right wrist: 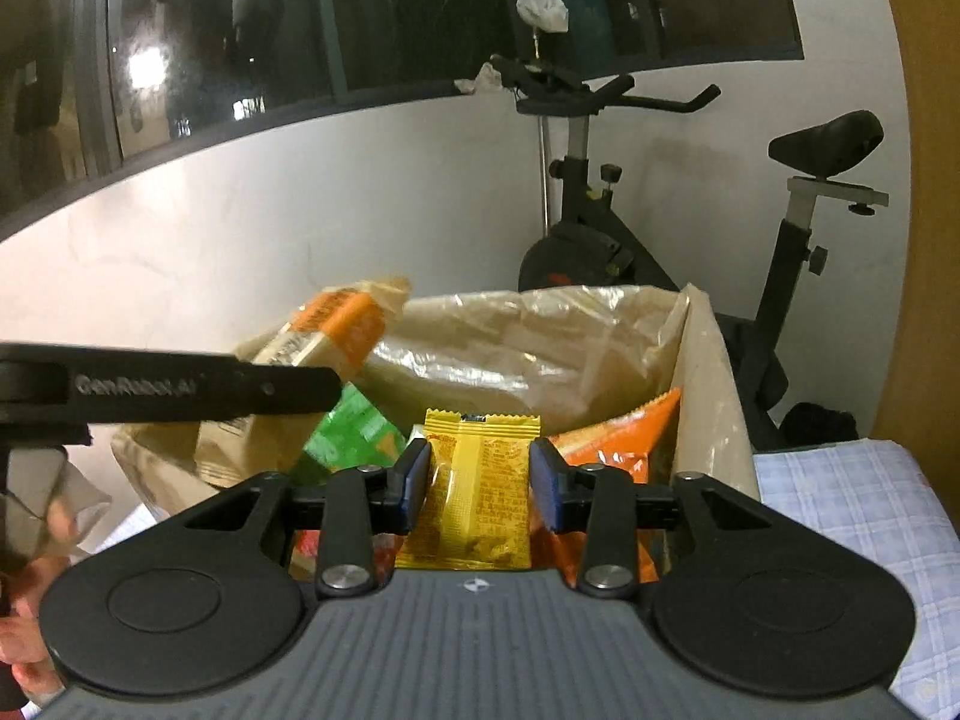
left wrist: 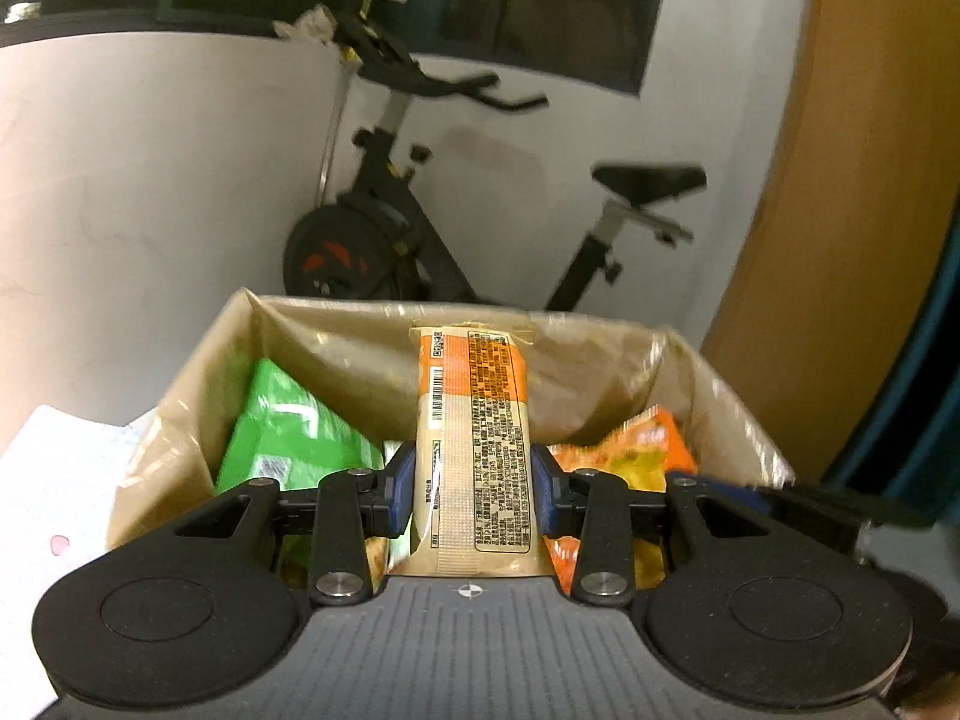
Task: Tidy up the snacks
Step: 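Carry both packets over the box and open both tools to drop them, then move both tools back toward the remaining snacks on the table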
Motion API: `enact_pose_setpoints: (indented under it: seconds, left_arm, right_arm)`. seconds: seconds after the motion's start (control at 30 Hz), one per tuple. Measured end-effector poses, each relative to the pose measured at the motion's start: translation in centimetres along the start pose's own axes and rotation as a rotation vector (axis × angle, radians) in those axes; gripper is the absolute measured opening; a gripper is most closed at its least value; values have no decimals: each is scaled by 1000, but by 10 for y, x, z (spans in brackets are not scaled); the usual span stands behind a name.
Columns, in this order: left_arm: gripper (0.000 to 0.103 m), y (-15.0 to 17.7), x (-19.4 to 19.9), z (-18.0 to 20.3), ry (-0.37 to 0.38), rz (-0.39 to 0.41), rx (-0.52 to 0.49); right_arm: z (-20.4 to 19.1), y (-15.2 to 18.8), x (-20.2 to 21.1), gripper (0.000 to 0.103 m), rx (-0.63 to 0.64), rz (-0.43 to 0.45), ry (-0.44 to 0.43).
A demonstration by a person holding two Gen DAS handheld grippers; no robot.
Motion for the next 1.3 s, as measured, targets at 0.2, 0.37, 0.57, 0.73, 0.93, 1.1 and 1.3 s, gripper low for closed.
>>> enact_pose_setpoints:
  seconds: [0.2, 0.37, 0.57, 0.73, 0.93, 1.1, 1.3]
  left_arm:
    - [59, 3, 7, -8, -16, 32, -34]
    - [59, 1, 31, -31, -41, 82, -67]
    - [59, 8, 66, -79, -54, 122, -2]
    - [59, 30, 90, -113, -72, 126, 29]
    - [59, 69, 98, -136, -116, 84, 66]
    - [59, 104, 87, -139, -124, 9, 109]
    - [59, 133, 75, -123, -126, -48, 89]
  right_arm:
    - [-7, 2, 4, 57, 33, 10, -22]
    - [-16, 3, 20, 57, 87, 47, -14]
    - [-16, 8, 61, 57, 96, 134, -13]
    - [-3, 27, 105, 62, 15, 238, 12]
    - [17, 65, 123, 62, -21, 197, 94]
    - [28, 104, 106, 62, -50, 73, 126]
    - [32, 149, 66, 66, -49, -83, 125]
Point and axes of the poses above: each gripper's, at about its wrist camera, not at the fingertips, and x roughly against the way its jaws point, z to its right, y to its underside, the point moved 3 cm from there along -x, roughly the way its jaws point, and after that the axes turned 15 degrees about -y, right-handed, at the moved point
